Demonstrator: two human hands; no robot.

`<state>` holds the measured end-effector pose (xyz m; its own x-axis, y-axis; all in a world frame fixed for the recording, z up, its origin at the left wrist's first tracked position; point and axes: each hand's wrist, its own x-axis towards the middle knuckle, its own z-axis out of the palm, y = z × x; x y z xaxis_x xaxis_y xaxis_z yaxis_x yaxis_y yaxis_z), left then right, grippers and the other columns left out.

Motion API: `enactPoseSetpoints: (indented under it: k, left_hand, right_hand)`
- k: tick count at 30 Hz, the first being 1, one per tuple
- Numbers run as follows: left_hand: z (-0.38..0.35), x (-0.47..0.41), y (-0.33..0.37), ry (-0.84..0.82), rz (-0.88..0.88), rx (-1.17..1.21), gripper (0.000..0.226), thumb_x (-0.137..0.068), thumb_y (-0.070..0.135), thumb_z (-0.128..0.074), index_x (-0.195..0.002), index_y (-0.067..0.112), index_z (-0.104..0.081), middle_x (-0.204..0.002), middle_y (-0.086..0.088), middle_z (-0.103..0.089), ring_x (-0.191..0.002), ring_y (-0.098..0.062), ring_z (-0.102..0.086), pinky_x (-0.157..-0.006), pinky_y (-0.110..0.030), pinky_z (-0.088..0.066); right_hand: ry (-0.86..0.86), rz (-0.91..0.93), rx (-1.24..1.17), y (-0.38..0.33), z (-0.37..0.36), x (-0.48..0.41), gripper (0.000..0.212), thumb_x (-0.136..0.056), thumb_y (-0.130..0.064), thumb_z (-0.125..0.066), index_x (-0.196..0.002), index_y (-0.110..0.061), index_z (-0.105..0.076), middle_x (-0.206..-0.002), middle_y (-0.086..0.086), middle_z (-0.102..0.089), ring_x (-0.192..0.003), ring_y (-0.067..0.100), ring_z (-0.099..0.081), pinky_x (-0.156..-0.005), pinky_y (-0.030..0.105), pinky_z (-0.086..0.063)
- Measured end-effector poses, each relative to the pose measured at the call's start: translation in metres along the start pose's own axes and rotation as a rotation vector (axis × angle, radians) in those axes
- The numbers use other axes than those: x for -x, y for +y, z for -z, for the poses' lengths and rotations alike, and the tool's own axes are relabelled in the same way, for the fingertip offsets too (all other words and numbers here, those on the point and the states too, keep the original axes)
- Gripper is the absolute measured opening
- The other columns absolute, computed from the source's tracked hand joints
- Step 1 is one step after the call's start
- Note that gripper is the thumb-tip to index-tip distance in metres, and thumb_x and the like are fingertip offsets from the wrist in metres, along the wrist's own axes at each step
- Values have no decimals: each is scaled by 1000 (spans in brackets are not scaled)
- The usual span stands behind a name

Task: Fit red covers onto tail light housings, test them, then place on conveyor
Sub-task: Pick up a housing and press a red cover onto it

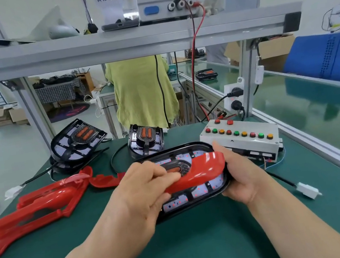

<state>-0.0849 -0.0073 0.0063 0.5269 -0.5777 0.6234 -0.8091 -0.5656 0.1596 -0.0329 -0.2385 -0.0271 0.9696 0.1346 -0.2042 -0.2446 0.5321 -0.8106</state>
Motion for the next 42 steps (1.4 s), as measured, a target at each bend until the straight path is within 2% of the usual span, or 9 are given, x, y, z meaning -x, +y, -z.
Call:
enactPoseSetpoints:
  k: [4, 8, 10, 14, 16, 26, 31, 35, 42]
  left_hand:
    - [-2, 2, 6, -58, -27, -28, 37, -81, 1, -68, -118, 4, -70, -99, -2, -61, -86, -24, -57, -76, -39, -54]
    - [-2, 2, 5, -99, -9, -40, 40, -78, -7, -74, -117, 2, -70, -98, -4, -62, -85, -25, -57, -73, -44, -54]
    - [-3, 2, 6, -113, -5, -42, 39, -79, -6, -73, -117, 3, -70, -98, -4, -62, -85, -25, -57, -74, -42, -54]
    - [-5, 2, 8, -132, 7, -52, 43, -76, -8, -78, -116, 3, -71, -97, -3, -61, -85, -23, -58, -80, -27, -47]
    - [-5, 2, 8, -139, 8, -55, 42, -75, -8, -78, -116, 2, -71, -97, -3, -61, -83, -23, -58, -80, -26, -46]
    - [-4, 2, 4, -168, 21, -55, 42, -74, -11, -77, -114, 2, -71, -95, -5, -62, -81, -27, -60, -77, -29, -47]
    - [-9, 3, 8, -163, 25, -49, 44, -74, -9, -79, -115, 2, -70, -97, -5, -62, -82, -26, -61, -73, -30, -51]
    - [-7, 3, 6, -162, 25, -21, 41, -79, -7, -75, -118, 3, -69, -99, -5, -60, -86, -25, -60, -79, -29, -48]
    - [1, 2, 3, -140, -2, -43, 35, -80, -5, -71, -114, 1, -71, -96, -6, -62, -84, -28, -60, -72, -41, -55]
  right_hand:
    - [17, 5, 5, -1, -4, 3, 50, -101, -44, -46, -101, -4, -76, -108, 21, -73, -88, 31, -75, -69, 42, -63]
    - [8, 25, 0, -2, -5, 4, 55, -102, -43, -45, -82, -8, -82, -102, 18, -75, -82, 28, -76, -60, 38, -62]
    - [14, 22, -14, -2, -6, 4, 55, -102, -42, -45, -82, -7, -82, -101, 19, -75, -81, 28, -76, -58, 38, -61]
    - [38, 25, -13, 0, -9, 5, 46, -101, -42, -46, -107, -4, -72, -108, 21, -73, -87, 31, -75, -66, 41, -63]
    - [45, 27, -11, 1, -10, 5, 46, -101, -43, -46, -112, -4, -69, -109, 21, -73, -90, 32, -74, -68, 42, -63]
    - [3, 43, -23, 3, -8, 3, 47, -102, -43, -44, -108, -5, -72, -109, 20, -73, -92, 31, -74, -67, 40, -62]
    - [-81, 74, 20, 3, -6, 3, 49, -101, -39, -44, -120, -2, -69, -121, 21, -69, -107, 32, -69, -88, 44, -59]
    - [-67, 57, 20, 1, -6, 4, 40, -91, -28, -53, -111, 0, -73, -119, 24, -69, -100, 33, -71, -86, 45, -59]
    - [-29, 43, -9, 0, -2, 2, 45, -101, -29, -42, -91, -9, -81, -110, 18, -73, -92, 30, -74, -74, 42, -62]
